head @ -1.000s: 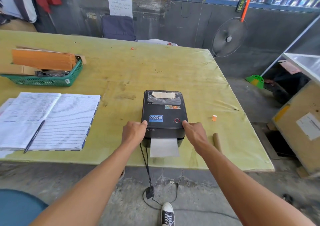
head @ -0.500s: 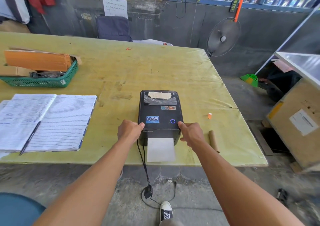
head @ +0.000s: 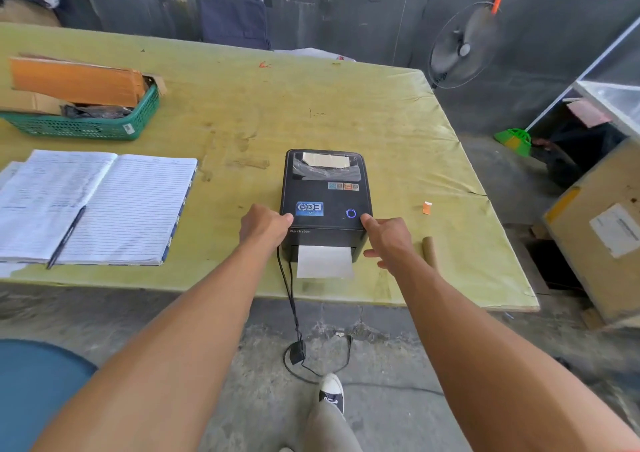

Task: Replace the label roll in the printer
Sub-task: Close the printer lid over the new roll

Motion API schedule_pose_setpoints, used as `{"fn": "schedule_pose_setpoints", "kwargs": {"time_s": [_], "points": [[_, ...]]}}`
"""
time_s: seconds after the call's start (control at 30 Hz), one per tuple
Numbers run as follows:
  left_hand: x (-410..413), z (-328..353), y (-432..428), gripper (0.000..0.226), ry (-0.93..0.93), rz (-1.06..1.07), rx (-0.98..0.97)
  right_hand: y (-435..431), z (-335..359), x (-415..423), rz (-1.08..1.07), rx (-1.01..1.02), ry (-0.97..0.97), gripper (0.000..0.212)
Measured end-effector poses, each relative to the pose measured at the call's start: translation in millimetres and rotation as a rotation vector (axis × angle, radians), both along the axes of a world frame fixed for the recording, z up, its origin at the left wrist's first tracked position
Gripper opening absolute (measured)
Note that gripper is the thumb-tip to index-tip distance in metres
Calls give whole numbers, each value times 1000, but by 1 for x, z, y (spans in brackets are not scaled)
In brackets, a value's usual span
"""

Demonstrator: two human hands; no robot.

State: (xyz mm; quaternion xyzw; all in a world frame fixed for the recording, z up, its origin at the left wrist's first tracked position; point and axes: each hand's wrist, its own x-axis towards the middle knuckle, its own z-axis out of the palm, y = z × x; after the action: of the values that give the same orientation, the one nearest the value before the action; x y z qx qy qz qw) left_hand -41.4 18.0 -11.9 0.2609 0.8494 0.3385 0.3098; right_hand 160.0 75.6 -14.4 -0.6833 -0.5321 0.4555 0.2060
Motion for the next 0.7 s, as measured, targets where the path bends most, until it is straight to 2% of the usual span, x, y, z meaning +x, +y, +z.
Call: {"fn": "schedule_pose_setpoints", "kwargs": {"time_s": [0.27, 0.7], "points": [[-4, -4, 4, 36, -2, 2, -15, 2, -3, -1, -9, -9, 26, 29], [-5, -12, 7, 38, -45, 9, 28, 1, -1, -2, -37, -67, 25, 40]]}}
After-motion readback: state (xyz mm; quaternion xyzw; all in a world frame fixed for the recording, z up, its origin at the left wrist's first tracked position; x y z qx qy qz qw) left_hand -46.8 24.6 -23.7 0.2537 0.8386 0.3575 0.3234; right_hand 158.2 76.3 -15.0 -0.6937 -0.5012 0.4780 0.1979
